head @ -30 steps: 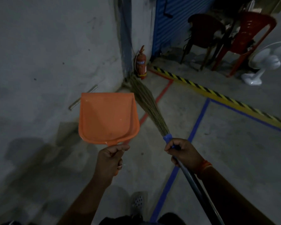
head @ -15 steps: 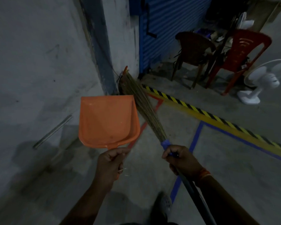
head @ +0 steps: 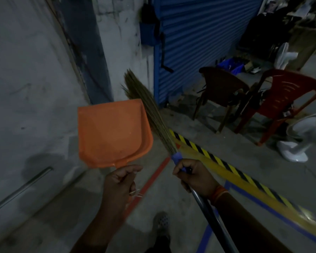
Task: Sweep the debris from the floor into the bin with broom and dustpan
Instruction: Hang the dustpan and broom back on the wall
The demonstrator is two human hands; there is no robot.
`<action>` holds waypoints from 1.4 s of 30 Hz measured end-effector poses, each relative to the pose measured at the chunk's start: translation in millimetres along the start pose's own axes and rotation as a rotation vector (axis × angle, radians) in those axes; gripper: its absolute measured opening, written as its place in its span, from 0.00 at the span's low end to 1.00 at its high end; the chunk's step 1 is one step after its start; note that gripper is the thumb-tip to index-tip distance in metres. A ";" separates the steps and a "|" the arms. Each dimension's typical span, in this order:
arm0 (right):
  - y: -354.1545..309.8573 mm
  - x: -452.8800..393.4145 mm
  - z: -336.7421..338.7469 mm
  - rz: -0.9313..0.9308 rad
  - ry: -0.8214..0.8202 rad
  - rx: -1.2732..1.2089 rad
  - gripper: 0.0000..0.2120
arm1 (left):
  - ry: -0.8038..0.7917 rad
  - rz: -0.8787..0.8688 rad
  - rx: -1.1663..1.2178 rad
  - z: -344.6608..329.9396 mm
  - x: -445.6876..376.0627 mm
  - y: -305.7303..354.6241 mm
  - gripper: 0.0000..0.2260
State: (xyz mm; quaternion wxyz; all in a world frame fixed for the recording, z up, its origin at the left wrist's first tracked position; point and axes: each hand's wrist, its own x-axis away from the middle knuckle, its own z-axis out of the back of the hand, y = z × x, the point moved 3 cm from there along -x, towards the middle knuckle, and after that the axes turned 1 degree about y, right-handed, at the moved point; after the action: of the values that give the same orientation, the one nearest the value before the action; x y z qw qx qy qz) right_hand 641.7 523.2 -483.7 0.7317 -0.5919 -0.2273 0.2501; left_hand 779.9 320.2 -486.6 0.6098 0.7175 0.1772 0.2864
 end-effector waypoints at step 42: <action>-185.0 -672.5 349.0 0.644 -0.251 -0.220 0.08 | 0.321 -0.356 -0.426 -336.8 -458.6 299.6 0.13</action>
State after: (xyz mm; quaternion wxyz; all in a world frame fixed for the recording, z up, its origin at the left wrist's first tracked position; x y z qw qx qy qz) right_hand -78.7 326.5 -258.6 0.5139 -0.6729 -0.1428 0.5125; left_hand 185.6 246.1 -252.4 0.7511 0.4770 0.3301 0.3154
